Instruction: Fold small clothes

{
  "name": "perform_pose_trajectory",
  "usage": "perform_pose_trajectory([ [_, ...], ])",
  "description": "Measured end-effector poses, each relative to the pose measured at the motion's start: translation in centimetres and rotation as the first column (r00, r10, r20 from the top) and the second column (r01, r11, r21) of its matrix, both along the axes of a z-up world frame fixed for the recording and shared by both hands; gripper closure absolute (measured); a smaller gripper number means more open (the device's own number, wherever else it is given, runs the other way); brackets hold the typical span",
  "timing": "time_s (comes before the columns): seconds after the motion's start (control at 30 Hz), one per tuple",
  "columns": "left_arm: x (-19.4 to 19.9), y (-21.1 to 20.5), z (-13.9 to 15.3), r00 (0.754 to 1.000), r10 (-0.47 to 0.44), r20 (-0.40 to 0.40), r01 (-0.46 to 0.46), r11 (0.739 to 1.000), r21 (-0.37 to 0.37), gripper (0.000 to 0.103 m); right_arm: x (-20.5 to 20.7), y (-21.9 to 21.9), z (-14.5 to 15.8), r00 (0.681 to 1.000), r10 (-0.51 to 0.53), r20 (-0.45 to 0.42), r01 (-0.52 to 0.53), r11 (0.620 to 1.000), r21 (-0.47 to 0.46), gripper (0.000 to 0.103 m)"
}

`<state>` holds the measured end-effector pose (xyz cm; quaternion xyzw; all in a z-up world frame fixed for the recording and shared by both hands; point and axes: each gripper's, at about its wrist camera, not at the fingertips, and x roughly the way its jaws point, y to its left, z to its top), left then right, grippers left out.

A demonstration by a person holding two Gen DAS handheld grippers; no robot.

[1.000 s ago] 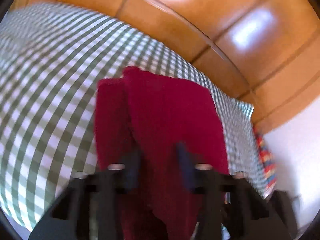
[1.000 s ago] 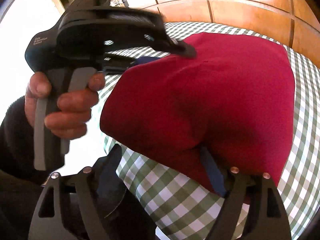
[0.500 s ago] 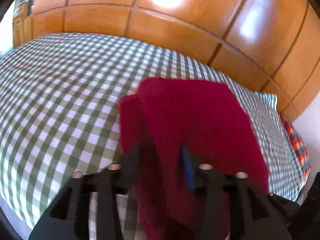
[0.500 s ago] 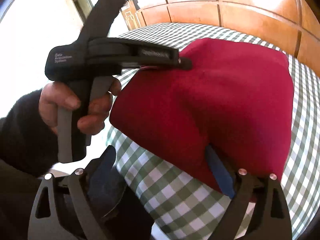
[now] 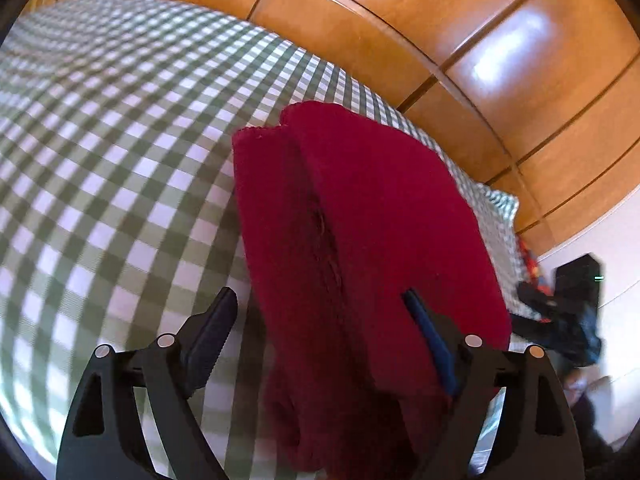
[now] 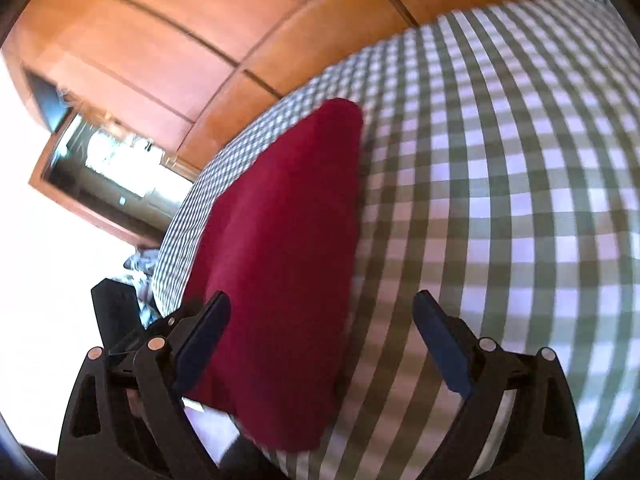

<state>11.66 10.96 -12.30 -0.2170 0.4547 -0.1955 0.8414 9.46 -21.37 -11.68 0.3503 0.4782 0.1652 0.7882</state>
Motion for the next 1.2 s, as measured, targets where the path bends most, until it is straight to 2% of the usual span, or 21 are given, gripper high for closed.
perform_pose_trajectory([
  [0.1, 1.1, 0.0, -1.1, 0.997, -0.070, -0.012, 0.069, 0.993, -0.097, 0.041, 2.0, 0.5, -2.0, 0.999, 0.022, -0.033, -0.020, 0.998, 0.055, 0.018],
  [0.17, 1.3, 0.0, -1.5, 0.996, -0.092, 0.002, 0.091, 0.986, -0.141, 0.050, 3.8, 1.4, -2.6, 0.998, 0.058, -0.030, -0.054, 0.992, 0.111, 0.026],
  [0.2, 1.3, -0.1, -1.6, 0.994, -0.105, 0.013, 0.106, 0.983, -0.150, 0.052, 4.3, 1.7, -2.9, 0.997, 0.075, -0.024, -0.071, 0.989, 0.128, 0.034],
  [0.27, 1.1, -0.1, -1.6, 0.993, -0.115, 0.029, 0.118, 0.978, -0.170, 0.060, 4.7, 2.4, -2.6, 0.996, 0.094, -0.009, -0.092, 0.989, 0.113, 0.043],
  [0.33, 0.9, -0.1, -1.2, 0.992, -0.114, 0.044, 0.120, 0.977, -0.177, 0.064, 4.5, 2.8, -1.9, 0.995, 0.104, 0.002, -0.104, 0.991, 0.086, 0.059],
  [0.4, 0.7, -0.5, -0.3, 0.990, -0.128, 0.066, 0.137, 0.976, -0.170, 0.067, 4.0, 2.5, -0.5, 0.994, 0.108, 0.031, -0.110, 0.992, 0.059, 0.064],
  [0.47, 1.0, -1.9, 0.7, 0.982, -0.167, 0.084, 0.179, 0.970, -0.164, 0.068, 3.5, 1.5, 1.3, 0.992, 0.097, 0.080, -0.098, 0.995, 0.015, 0.065],
  [0.57, 1.9, -6.1, 2.2, 0.962, -0.248, 0.116, 0.264, 0.952, -0.154, 0.068, 2.1, -2.6, 3.4, 0.991, 0.035, 0.133, -0.034, 0.999, -0.009, 0.065],
  [0.7, 4.6, -14.8, 4.4, 0.914, -0.372, 0.160, 0.393, 0.911, -0.127, 0.068, 0.0, -9.5, 5.5, 0.979, -0.088, 0.182, 0.101, 0.993, -0.061, 0.066],
  [0.8, 6.8, -21.6, 5.4, 0.880, -0.444, 0.171, 0.460, 0.885, -0.071, 0.069, -1.2, -14.7, 6.2, 0.959, -0.201, 0.199, 0.224, 0.969, -0.100, 0.066],
  [0.93, 9.5, -31.8, 5.9, 0.828, -0.537, 0.164, 0.544, 0.839, 0.002, 0.069, -3.2, -21.3, 6.5, 0.915, -0.344, 0.210, 0.378, 0.913, -0.152, 0.065],
  [1.0, 10.0, -35.7, 5.9, 0.804, -0.573, 0.156, 0.576, 0.817, 0.032, 0.070, -3.9, -23.5, 6.3, 0.898, -0.389, 0.204, 0.425, 0.887, -0.179, 0.065],
  [1.03, 10.0, -38.1, 5.8, 0.786, -0.598, 0.159, 0.595, 0.800, 0.070, 0.070, -4.1, -24.9, 5.8, 0.889, -0.415, 0.192, 0.449, 0.874, -0.187, 0.065],
  [1.13, 10.2, -43.2, 4.6, 0.755, -0.643, 0.127, 0.628, 0.765, 0.142, 0.070, -5.1, -27.8, 3.4, 0.867, -0.478, 0.138, 0.497, 0.838, -0.224, 0.065],
  [1.2, 10.8, -46.1, 2.4, 0.756, -0.652, 0.067, 0.624, 0.747, 0.228, 0.069, -5.4, -28.9, 1.1, 0.860, -0.504, 0.077, 0.506, 0.825, -0.252, 0.065],
])
